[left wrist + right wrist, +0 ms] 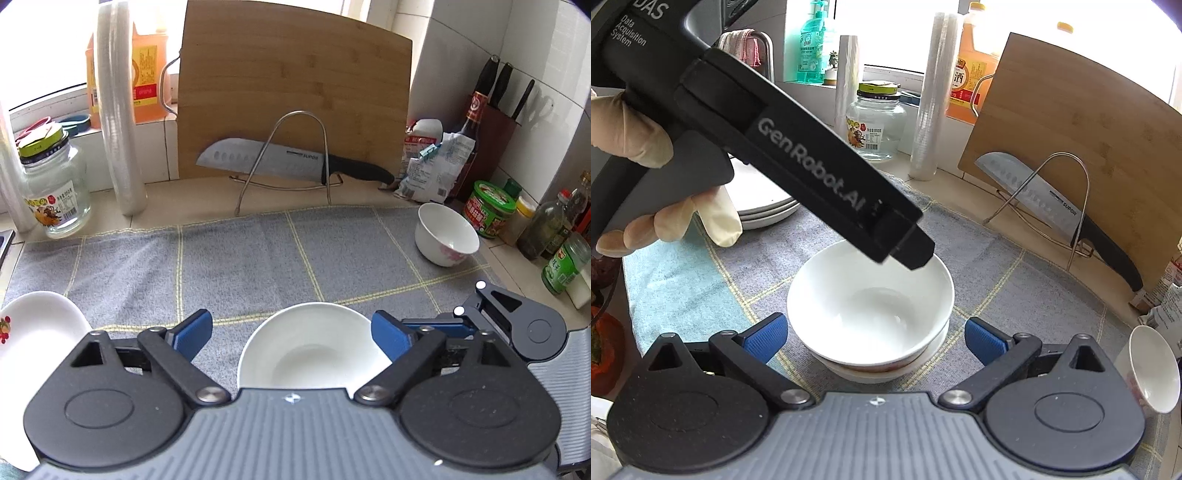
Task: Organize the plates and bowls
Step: 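Lower the second bowl into the first bowl and open the left tool, then move the left tool back toward the last flowered bowl, then close the right tool on the last bowl's rim while the left tool reaches it, then carry the bowl with the right tool over the stacked bowls and lower it in, then open the right tool and grip the three-bowl stack with both tools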
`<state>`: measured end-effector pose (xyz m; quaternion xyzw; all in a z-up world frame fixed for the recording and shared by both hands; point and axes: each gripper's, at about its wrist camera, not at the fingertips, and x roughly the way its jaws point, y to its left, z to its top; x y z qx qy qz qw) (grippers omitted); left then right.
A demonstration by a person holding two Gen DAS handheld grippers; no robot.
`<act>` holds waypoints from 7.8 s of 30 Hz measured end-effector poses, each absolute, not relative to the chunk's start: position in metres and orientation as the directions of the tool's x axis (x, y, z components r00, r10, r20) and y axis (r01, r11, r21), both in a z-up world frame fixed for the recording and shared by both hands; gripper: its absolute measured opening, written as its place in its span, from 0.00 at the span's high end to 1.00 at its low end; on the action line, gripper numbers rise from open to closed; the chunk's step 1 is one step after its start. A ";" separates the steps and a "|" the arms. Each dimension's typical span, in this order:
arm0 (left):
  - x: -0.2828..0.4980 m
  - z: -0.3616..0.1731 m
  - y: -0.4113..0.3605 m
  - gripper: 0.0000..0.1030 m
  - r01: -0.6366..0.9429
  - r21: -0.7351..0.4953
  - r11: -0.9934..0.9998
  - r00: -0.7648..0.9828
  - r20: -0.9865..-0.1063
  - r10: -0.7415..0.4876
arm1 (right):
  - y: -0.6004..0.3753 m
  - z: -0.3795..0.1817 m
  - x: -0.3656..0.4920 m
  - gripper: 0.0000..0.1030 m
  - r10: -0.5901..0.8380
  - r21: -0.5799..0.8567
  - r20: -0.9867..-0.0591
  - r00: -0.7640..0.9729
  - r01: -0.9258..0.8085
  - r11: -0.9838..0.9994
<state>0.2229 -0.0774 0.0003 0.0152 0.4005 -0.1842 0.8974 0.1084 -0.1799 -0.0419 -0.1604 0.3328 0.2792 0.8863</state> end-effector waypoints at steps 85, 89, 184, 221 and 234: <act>0.280 -0.087 -0.339 0.11 0.608 0.012 0.794 0.627 -0.620 -0.471 | -0.437 -0.063 0.254 0.36 0.205 0.006 -0.745 0.635 -0.301 0.954; 0.283 -0.087 -0.340 0.11 0.619 0.002 0.785 0.617 -0.620 -0.485 | -0.435 -0.064 0.256 0.36 0.212 0.007 -0.748 0.629 -0.312 0.950; 0.177 -0.019 -0.094 0.11 0.368 0.003 0.930 0.657 -0.708 -0.258 | -0.168 -0.015 0.157 0.36 0.447 -0.003 -0.727 0.521 -0.653 0.757; 0.171 -0.017 -0.082 0.10 0.410 -0.006 0.912 0.644 -0.706 -0.294 | -0.176 -0.005 0.147 0.00 0.481 0.009 -0.669 0.567 -0.641 0.768; 0.171 -0.044 -0.067 0.10 0.438 -0.053 0.897 0.554 -0.771 -0.316 | -0.232 0.002 0.132 0.00 0.421 0.006 -0.643 0.640 -0.545 0.838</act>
